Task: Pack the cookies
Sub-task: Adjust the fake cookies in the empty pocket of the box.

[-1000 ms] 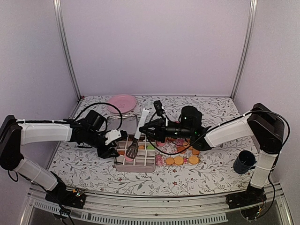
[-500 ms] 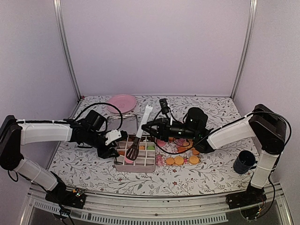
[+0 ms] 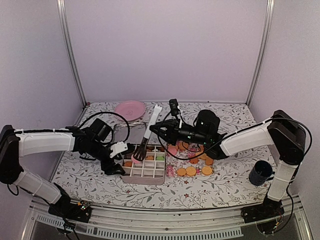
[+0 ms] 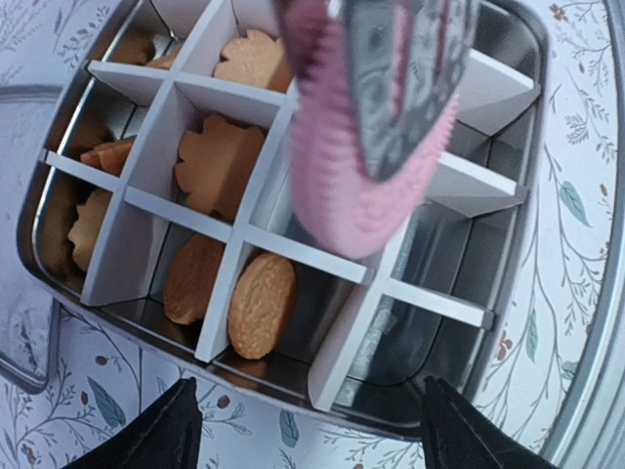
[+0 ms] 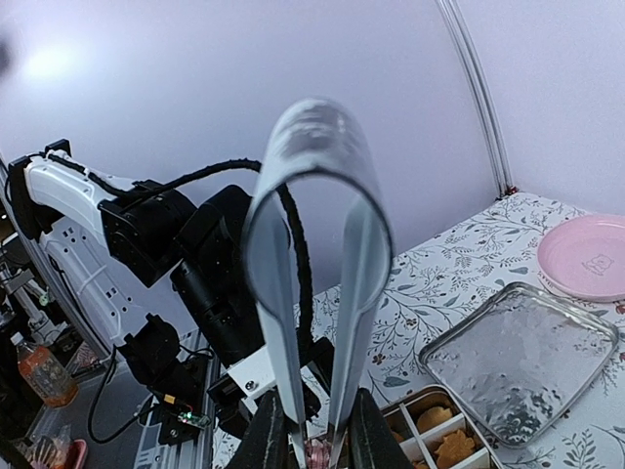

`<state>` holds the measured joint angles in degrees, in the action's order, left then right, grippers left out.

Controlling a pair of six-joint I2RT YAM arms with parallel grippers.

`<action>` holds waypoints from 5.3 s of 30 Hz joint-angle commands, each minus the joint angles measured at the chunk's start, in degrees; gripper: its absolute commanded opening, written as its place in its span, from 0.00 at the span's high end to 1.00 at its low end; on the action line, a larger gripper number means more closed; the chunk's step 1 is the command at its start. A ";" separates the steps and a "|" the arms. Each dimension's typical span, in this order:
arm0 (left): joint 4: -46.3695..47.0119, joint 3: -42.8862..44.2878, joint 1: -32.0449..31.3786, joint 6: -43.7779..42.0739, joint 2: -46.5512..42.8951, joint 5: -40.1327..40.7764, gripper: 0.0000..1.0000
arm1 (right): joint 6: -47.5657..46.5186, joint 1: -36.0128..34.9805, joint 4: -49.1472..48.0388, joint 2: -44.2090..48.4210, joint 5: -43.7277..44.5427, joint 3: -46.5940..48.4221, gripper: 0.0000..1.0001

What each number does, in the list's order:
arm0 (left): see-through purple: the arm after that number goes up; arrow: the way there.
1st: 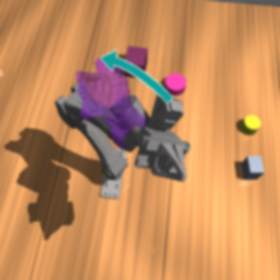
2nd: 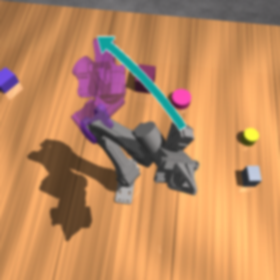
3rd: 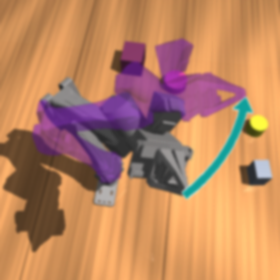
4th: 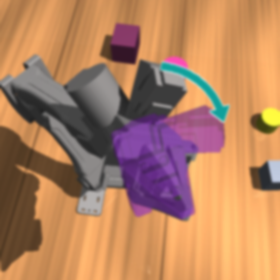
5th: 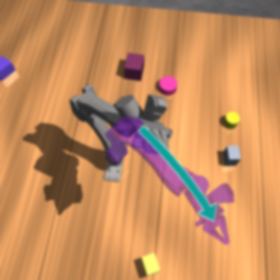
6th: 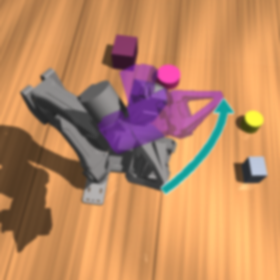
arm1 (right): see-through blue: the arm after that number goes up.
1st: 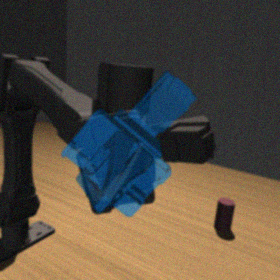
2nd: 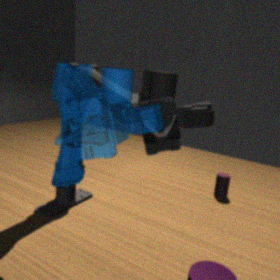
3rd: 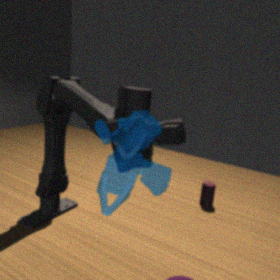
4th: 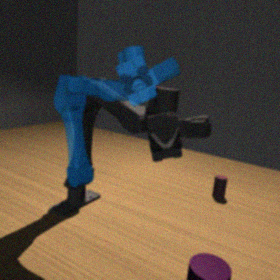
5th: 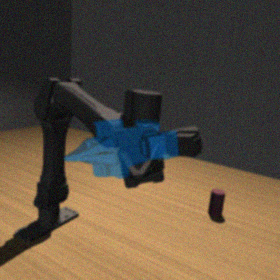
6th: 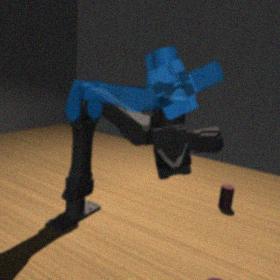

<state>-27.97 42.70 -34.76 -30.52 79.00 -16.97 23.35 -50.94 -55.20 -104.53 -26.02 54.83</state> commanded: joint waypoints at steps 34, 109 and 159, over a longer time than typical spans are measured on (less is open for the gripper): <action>3.39 -0.83 8.19 4.20 2.89 -3.65 0.30 | -18.64 -8.83 19.96 2.90 16.59 7.67 0.85; -3.84 3.31 16.80 2.22 1.61 -7.80 0.29 | -21.71 -13.61 17.54 -4.11 20.95 14.07 0.75; -4.65 3.27 16.76 2.31 0.22 -8.69 0.31 | -22.74 -20.72 23.58 -4.25 47.20 21.76 0.69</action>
<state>-32.08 44.86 -17.93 -28.03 80.16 -24.49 1.21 -71.26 -26.44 -112.46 20.51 76.55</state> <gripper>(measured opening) 0.695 0.315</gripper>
